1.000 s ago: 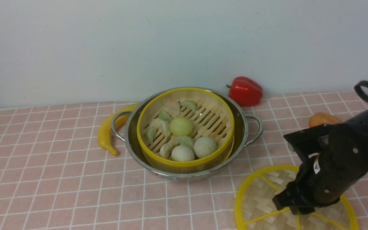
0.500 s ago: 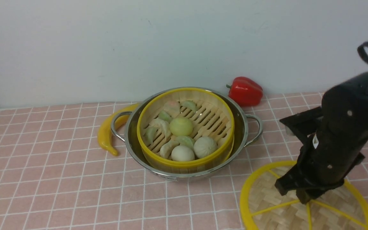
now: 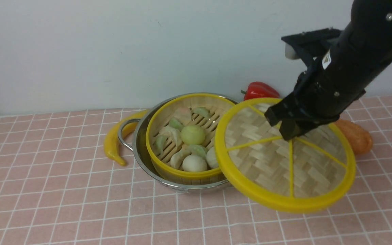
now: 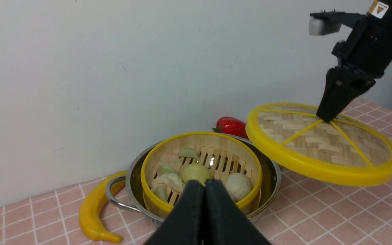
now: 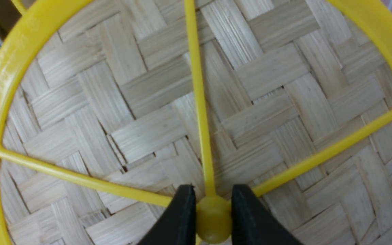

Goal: Place the steamer in the pot on the pink tablecloth, and put the lid on the steamer.
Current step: 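Place the bamboo steamer lid onto the steamer basket in the pot with the right gripper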

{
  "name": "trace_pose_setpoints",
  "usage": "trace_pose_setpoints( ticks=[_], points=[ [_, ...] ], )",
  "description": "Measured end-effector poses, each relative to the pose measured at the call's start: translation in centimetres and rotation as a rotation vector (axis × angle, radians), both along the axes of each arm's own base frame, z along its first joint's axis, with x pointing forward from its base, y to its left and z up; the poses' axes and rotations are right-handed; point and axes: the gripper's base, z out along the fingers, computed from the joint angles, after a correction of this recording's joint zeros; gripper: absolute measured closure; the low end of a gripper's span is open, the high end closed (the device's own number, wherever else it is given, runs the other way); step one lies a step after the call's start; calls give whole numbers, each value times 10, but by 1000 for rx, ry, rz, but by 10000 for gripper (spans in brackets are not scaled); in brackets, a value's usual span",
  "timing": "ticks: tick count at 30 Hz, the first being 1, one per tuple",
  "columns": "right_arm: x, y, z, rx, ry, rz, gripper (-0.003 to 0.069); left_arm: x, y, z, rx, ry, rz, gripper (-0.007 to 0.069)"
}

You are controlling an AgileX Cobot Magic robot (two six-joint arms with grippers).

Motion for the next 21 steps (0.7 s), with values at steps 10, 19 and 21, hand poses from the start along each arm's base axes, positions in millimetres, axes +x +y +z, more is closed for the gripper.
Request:
trace_pose_setpoints(
  ticks=[10, 19, 21],
  points=[
    [66, 69, -13, 49, -83, 89, 513, 0, 0, 0, 6, 2, 1, 623],
    [95, 118, -47, 70, -113, 145, 513, 0, 0, -1, 8, 3, 2, 623],
    [98, 120, -54, 65, -105, 146, 513, 0, 0, -1, 8, 3, 2, 623]
  ],
)
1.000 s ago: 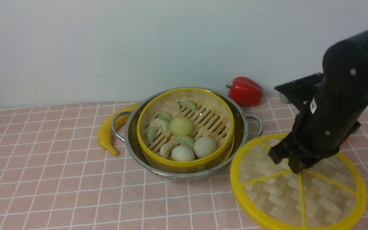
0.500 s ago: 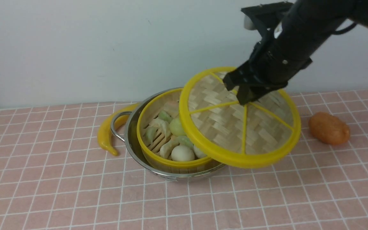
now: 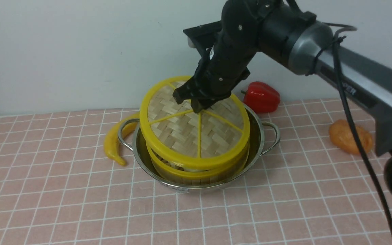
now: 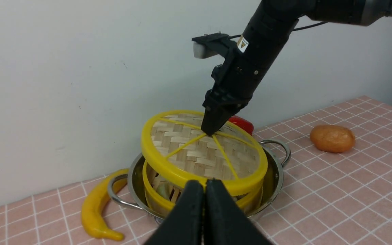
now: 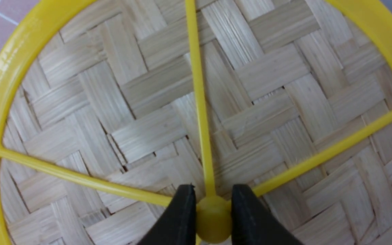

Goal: Place the steamer in the pot on the pink tablecloth, and put the lid on the steamer.
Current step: 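Place the bamboo steamer lid onto the steamer basket in the pot with the right gripper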

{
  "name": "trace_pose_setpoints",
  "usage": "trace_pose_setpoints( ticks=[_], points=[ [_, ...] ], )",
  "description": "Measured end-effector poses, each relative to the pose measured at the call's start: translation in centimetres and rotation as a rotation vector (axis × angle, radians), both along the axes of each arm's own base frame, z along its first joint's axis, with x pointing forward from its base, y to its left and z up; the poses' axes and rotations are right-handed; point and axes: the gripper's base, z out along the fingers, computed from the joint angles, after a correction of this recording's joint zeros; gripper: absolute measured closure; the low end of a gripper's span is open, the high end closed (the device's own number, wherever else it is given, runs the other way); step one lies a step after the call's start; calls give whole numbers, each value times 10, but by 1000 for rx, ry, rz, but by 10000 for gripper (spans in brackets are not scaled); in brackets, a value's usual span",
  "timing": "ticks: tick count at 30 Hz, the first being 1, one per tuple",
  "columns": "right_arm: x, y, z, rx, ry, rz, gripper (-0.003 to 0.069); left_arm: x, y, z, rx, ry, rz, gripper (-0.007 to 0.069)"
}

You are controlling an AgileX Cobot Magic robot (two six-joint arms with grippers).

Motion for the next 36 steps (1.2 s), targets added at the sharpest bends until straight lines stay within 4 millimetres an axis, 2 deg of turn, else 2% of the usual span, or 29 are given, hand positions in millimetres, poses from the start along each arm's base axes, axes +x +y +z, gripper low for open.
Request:
trace_pose_setpoints(
  ticks=[6, 17, 22, 36],
  points=[
    [5, -1, -12, -47, -5, -3, 513, 0, 0, 0, 0, 0, 0, 623],
    [6, 0, -16, -70, -15, 39, 513, 0, 0, 0, 0, 0, 0, 623],
    [8, 3, -29, -75, 7, 63, 513, 0, 0, 0, 0, 0, 0, 623],
    [9, 6, -29, -55, -13, 98, 513, 0, 0, 0, 1, 0, 0, 623]
  ],
)
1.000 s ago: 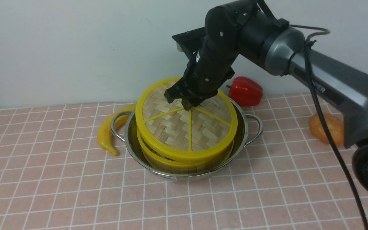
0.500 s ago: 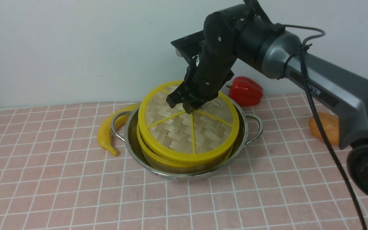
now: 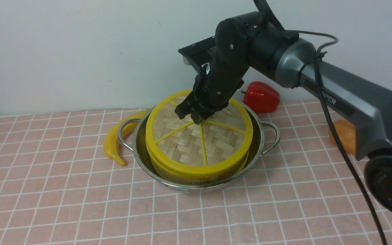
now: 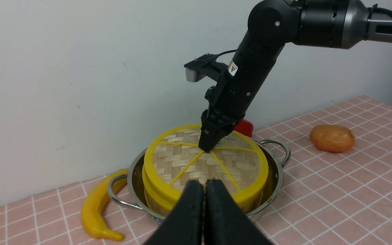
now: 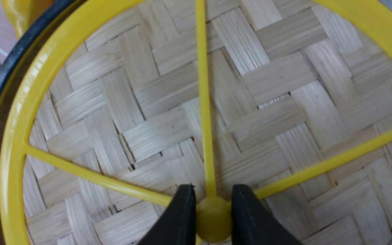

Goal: Place the steamer in the pot on the pink tablecloth, and put the lid on the steamer.
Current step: 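Place the bamboo steamer lid onto the steamer basket in the pot with the right gripper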

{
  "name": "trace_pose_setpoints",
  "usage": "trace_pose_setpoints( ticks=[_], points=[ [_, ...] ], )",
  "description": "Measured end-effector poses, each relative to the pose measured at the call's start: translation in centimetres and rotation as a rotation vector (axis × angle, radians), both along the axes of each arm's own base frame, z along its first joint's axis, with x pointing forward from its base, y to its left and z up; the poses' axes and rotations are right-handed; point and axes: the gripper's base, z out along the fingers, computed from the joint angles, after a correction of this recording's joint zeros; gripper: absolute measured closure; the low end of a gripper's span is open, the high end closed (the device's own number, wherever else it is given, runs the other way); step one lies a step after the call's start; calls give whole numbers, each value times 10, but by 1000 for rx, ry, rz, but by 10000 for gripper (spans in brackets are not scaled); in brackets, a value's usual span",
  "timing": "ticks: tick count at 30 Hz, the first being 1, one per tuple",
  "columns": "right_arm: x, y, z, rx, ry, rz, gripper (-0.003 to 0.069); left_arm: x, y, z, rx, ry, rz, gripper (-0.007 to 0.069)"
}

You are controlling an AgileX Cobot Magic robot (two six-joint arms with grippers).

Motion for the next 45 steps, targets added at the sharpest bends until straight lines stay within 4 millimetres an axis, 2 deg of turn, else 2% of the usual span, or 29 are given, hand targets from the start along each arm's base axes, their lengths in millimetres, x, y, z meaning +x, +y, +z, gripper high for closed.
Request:
trace_pose_setpoints(
  ticks=[17, 23, 35, 38, 40, 41, 42, 45],
  points=[
    [3, 3, 3, 13, -21, 13, 513, 0, 0, 0, 2, -1, 1, 623],
    [4, 5, -5, 7, -4, 35, 513, 0, 0, 0, 3, -1, 2, 623],
    [4, 6, -7, 14, 3, 31, 513, 0, 0, 0, 4, -1, 2, 621],
    [4, 6, -7, 21, 9, 16, 450, 0, 0, 0, 4, -1, 2, 603],
    [4, 6, -6, 24, 10, 15, 383, 0, 0, 0, 4, -1, 2, 592],
    [4, 6, -6, 24, 10, 15, 375, 0, 0, 0, 4, -1, 2, 591],
    [3, 6, -2, 32, 6, 15, 310, 0, 0, 0, 4, -1, 2, 580],
    [3, 6, 18, 62, -35, 11, 202, 0, 0, 0, 4, -1, 2, 557]
  ],
)
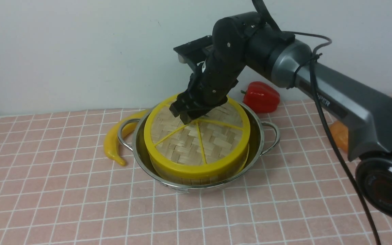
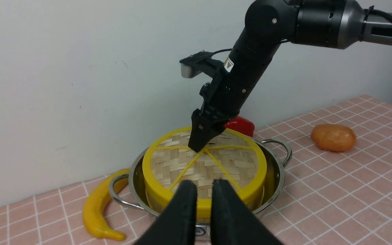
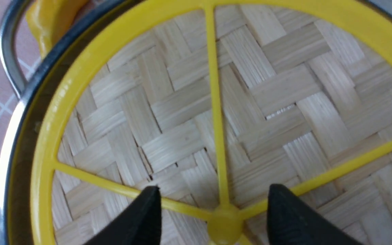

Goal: Place the steamer in the pot on the pink tablecloth, and put the lid on the steamer.

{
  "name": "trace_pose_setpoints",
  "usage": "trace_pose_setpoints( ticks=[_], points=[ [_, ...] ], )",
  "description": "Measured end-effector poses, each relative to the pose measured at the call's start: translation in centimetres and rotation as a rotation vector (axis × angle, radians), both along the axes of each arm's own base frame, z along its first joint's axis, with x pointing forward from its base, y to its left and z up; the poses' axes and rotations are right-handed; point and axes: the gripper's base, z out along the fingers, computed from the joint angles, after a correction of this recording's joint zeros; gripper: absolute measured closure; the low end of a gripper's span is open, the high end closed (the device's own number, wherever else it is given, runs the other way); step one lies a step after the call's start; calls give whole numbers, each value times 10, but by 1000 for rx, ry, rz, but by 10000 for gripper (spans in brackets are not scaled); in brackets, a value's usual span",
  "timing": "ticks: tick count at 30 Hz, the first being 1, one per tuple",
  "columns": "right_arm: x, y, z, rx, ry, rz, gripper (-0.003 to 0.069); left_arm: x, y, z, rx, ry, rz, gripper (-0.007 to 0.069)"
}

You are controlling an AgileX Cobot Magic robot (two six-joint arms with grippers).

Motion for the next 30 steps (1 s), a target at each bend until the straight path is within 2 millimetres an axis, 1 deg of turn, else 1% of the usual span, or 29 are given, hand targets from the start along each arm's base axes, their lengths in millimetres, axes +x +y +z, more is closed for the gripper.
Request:
trace_pose_setpoints(
  ticks=[1, 3, 4, 5, 7, 8, 9, 10, 11, 12, 13, 14, 16, 17, 19, 20, 21, 22, 23, 24, 25, 26, 27, 28, 29, 30],
  points=[
    [-1, -1, 10, 12, -22, 0, 180, 0, 0, 0, 0, 0, 0, 548],
    [-4, -3, 36, 49, -78, -6, 143, 0, 0, 0, 0, 0, 0, 526],
    [-10, -8, 65, 94, -127, -21, 127, 0, 0, 0, 0, -1, 0, 508],
    [-12, -9, 69, 100, -133, -25, 125, 0, 0, 0, -1, -3, 1, 503],
    [-24, -17, 105, 152, -188, -38, 118, 0, 0, 1, -4, -12, 4, 482],
    [-41, -29, 143, 198, -249, -44, 121, 1, 1, 2, -8, -25, 9, 460],
    [-43, -31, 147, 202, -255, -45, 124, 1, 1, 3, -9, -26, 10, 457],
    [-59, -42, 174, 225, -302, -50, 137, 1, 1, 4, -8, -41, 18, 441],
    [-68, -50, 188, 233, -328, -53, 150, 2, 2, 4, -4, -49, 24, 434],
    [-87, -64, 212, 251, -370, -59, 173, 3, 3, 6, 5, -72, 38, 420],
    [-98, -72, 222, 250, -385, -65, 196, 3, 4, 7, 12, -83, 47, 410],
    [-104, -77, 229, 259, -399, -67, 202, 3, 4, 7, 16, -90, 52, 407],
    [-136, -101, 248, 252, -422, -78, 275, 4, 7, 9, 49, -126, 80, 388],
    [-151, -112, 252, 244, -427, -81, 312, 5, 8, 10, 64, -138, 92, 384],
    [-180, -134, 252, 210, -425, -90, 391, 5, 10, 10, 93, -155, 110, 384],
    [-185, -138, 251, 200, -423, -92, 407, 5, 10, 10, 95, -157, 112, 384],
    [-205, -153, 246, 178, -415, -97, 455, 6, 11, 11, 111, -164, 121, 384],
    [-217, -163, 236, 152, -395, -99, 494, 6, 11, 11, 119, -168, 126, 384],
    [-229, -172, 214, 110, -357, -99, 538, 6, 11, 11, 128, -173, 131, 384],
    [-237, -177, 203, 109, -353, -100, 573, 6, 12, 11, 130, -176, 133, 384],
    [-239, -179, 200, 109, -353, -99, 579, 6, 12, 11, 131, -176, 133, 384],
    [-254, -189, 175, 111, -354, -100, 622, 6, 12, 11, 130, -176, 134, 384],
    [-263, -194, 160, 126, -370, -102, 655, 6, 12, 11, 130, -176, 134, 384],
    [-272, -200, 143, 159, -403, -110, 670, 6, 12, 11, 130, -177, 135, 384],
    [-280, -206, 134, 182, -431, -117, 673, 6, 12, 11, 131, -177, 135, 384],
    [-282, -208, 122, 196, -442, -124, 675, 6, 12, 11, 131, -177, 135, 384]
  ],
)
